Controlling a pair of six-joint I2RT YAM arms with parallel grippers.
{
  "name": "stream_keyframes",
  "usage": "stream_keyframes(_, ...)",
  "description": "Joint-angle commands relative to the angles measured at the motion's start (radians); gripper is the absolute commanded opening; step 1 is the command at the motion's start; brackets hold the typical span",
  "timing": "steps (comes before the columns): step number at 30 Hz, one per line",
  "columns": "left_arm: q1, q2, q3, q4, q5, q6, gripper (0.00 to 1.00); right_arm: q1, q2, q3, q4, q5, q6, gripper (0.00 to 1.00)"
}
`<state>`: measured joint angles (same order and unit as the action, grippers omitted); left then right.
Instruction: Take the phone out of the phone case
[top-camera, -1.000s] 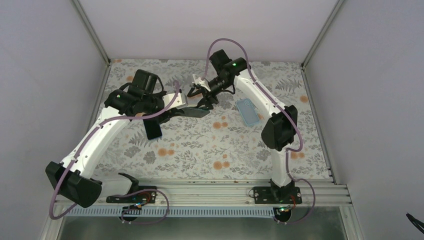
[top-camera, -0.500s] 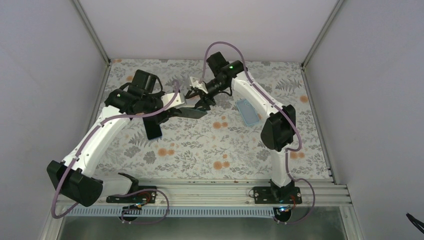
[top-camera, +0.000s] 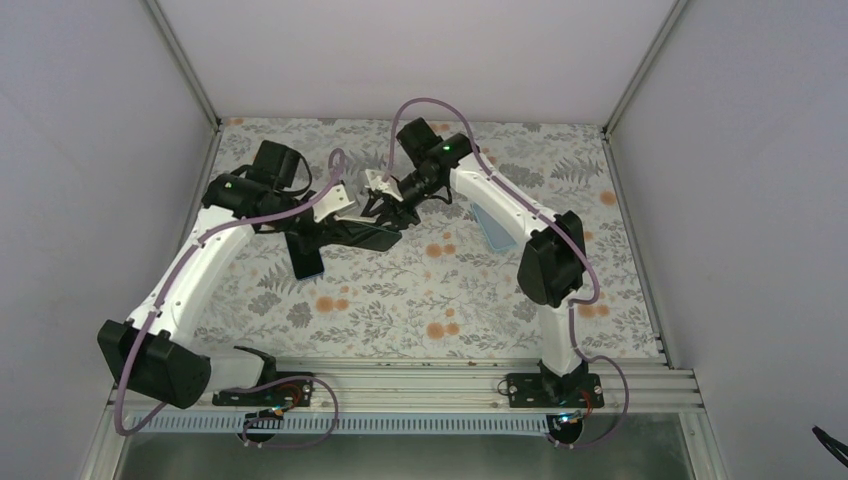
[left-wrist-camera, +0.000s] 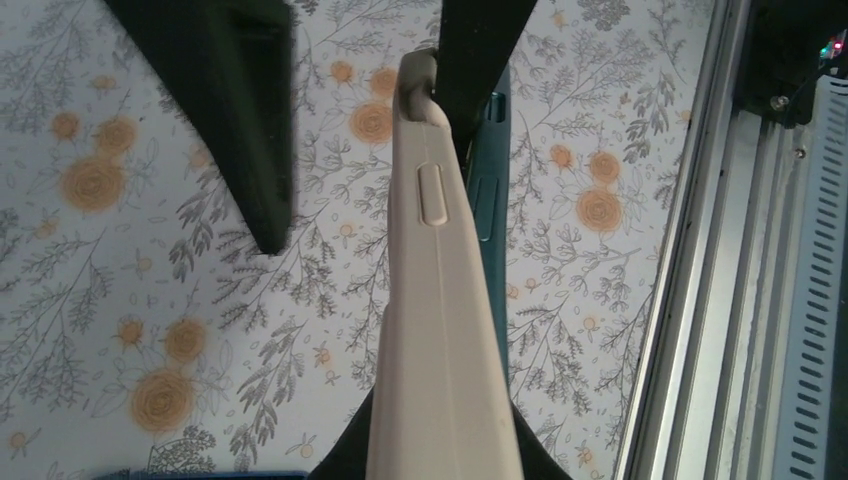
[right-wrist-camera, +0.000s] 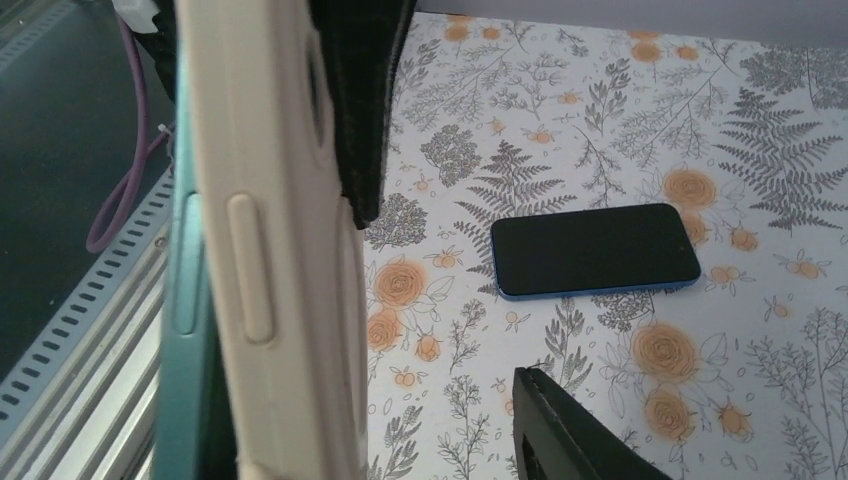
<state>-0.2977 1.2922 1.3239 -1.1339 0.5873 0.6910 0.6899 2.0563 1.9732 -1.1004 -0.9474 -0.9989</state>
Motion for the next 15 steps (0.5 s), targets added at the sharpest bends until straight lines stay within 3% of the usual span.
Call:
stream_keyframes(1, 0.083, 0.052, 0.071, 0.953, -0.152, -0.204, 0.02, 0.234, -0.104, -0.013, -0.184, -0.314, 0.043, 0.33)
stream_keyframes(4, 0.089, 0.048, 0.068, 0.942, -0.148, -0.184, 0.02, 0.229, -0.111, -0.012, -0.184, -0.305, 0.051, 0.16)
stream_keyframes(8, 0.090, 0.051, 0.081, 0.915, -0.149, -0.164, 0.03, 0.220, -0.123, -0.020, -0.177, -0.282, 0.060, 0.14)
stream_keyframes(10, 0.089, 0.055, 0.093, 0.888, -0.146, -0.151, 0.03, 0.210, -0.129, -0.022, -0.170, -0.275, 0.070, 0.07)
stream_keyframes(15, 0.092, 0.052, 0.102, 0.846, -0.143, -0.112, 0.18, 0.156, -0.150, -0.034, -0.132, -0.283, 0.117, 0.03)
